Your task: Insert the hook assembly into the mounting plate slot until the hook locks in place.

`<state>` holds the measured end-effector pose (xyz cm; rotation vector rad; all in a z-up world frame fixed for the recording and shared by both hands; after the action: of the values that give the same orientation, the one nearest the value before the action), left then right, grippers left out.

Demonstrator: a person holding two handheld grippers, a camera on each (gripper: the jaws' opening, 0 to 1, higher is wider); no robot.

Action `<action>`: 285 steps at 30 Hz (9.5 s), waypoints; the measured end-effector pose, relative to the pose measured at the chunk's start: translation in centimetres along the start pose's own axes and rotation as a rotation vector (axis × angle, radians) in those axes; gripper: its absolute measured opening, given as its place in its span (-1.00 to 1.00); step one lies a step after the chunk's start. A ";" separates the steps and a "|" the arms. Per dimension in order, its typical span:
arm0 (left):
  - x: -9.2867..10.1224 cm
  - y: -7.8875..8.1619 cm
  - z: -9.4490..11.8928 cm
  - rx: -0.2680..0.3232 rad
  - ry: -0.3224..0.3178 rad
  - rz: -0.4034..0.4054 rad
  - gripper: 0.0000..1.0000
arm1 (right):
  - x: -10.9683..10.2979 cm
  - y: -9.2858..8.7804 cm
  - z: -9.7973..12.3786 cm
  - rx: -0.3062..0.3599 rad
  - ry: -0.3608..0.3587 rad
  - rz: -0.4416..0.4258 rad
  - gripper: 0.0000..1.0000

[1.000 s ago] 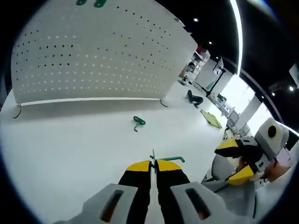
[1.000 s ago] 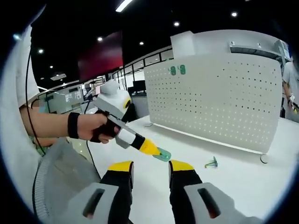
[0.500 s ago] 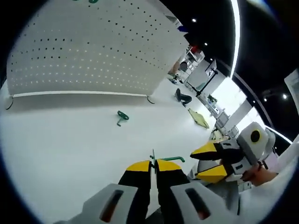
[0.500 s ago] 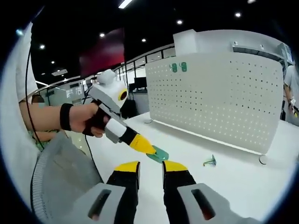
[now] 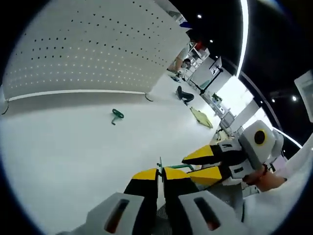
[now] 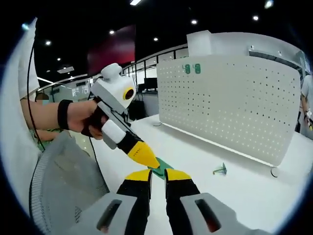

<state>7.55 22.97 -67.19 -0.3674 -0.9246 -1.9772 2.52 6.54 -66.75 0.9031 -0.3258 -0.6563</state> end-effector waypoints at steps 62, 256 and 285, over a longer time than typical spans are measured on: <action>0.7 -0.4 -0.1 -0.239 -0.028 -0.008 -0.94 | -2.4 -0.1 -1.5 -0.267 -0.078 0.512 -0.97; -3.9 -7.1 10.6 0.474 0.195 -0.417 0.60 | 6.6 19.8 -8.9 0.318 -0.501 -0.345 -0.99; -4.4 -8.3 11.5 0.468 0.197 -0.383 0.59 | 9.5 24.5 -9.6 0.364 -0.572 -0.388 -0.99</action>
<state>1.99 36.68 -65.81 0.2845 -1.3584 -2.0030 24.21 17.14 -52.66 1.1267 -0.8121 -1.2453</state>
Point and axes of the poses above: the point that each gripper's makers call its tool centre point, and the gripper's own axes: z roughly backward along the fingers, x roughly to its right, y roughly out of its top, the point moved 10 cm from there along z, roughly backward along the fingers, and after that the axes turned 15 degrees about -x, right-handed, at the moved point
